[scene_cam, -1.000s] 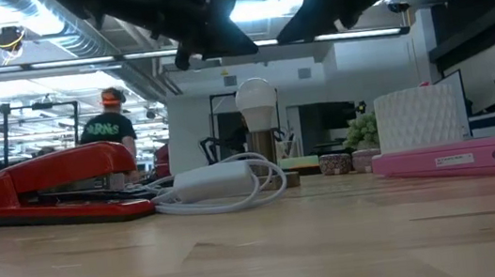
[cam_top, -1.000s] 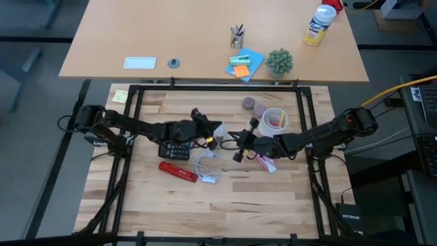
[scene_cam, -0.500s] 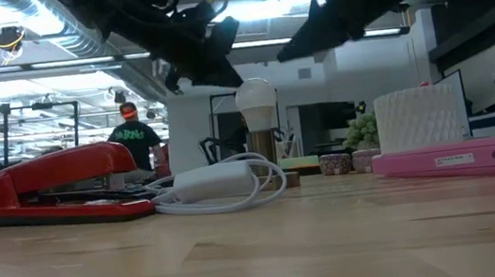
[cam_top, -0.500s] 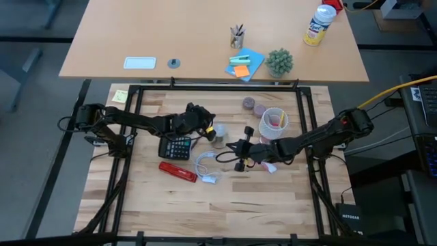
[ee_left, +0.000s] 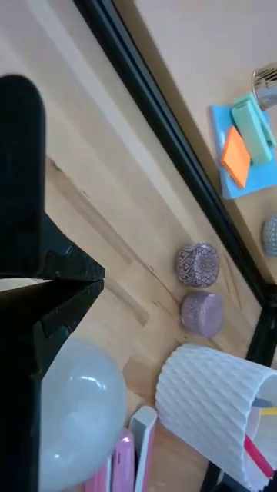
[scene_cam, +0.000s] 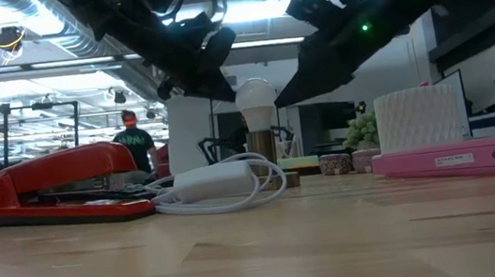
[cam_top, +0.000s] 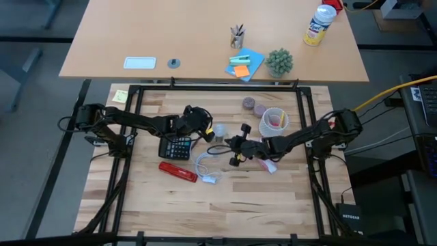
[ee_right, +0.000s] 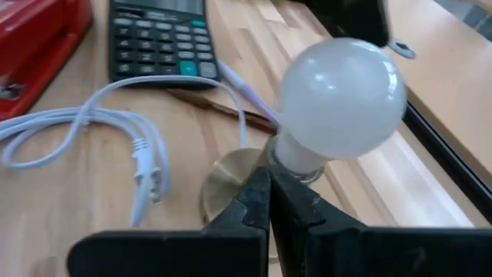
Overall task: Screw lightbulb
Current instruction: Remove the white lightbulb from the golden lamp
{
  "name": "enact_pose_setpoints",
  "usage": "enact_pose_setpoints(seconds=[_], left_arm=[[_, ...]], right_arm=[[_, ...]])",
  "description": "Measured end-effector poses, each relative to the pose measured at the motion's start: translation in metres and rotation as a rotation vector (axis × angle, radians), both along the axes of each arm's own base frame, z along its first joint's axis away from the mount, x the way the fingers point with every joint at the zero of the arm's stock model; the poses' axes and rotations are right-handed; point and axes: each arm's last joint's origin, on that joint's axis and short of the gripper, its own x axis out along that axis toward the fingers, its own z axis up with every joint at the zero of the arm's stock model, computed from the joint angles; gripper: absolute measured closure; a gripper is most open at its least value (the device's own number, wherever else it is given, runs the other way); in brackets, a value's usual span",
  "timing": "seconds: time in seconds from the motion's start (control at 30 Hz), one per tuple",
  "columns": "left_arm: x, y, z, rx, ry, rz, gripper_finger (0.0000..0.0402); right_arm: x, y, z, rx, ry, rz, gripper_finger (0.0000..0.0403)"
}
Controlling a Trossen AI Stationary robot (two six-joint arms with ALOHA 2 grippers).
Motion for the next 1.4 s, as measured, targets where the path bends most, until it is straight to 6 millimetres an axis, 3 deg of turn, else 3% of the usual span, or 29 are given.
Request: enact_pose_setpoints(seconds=[0.47, 1.4], left_arm=[[0.0, -0.01, -0.003, -0.019, 0.042, -0.064, 0.0401], [0.0, -0.04, -0.005, -0.037, 0.052, -0.144, 0.0401]], right_arm=[[0.006, -0.021, 0.004, 0.072, -0.045, 0.034, 0.0395], [0.002, -0.026, 0.003, -0.02, -0.049, -0.169, 0.0395]])
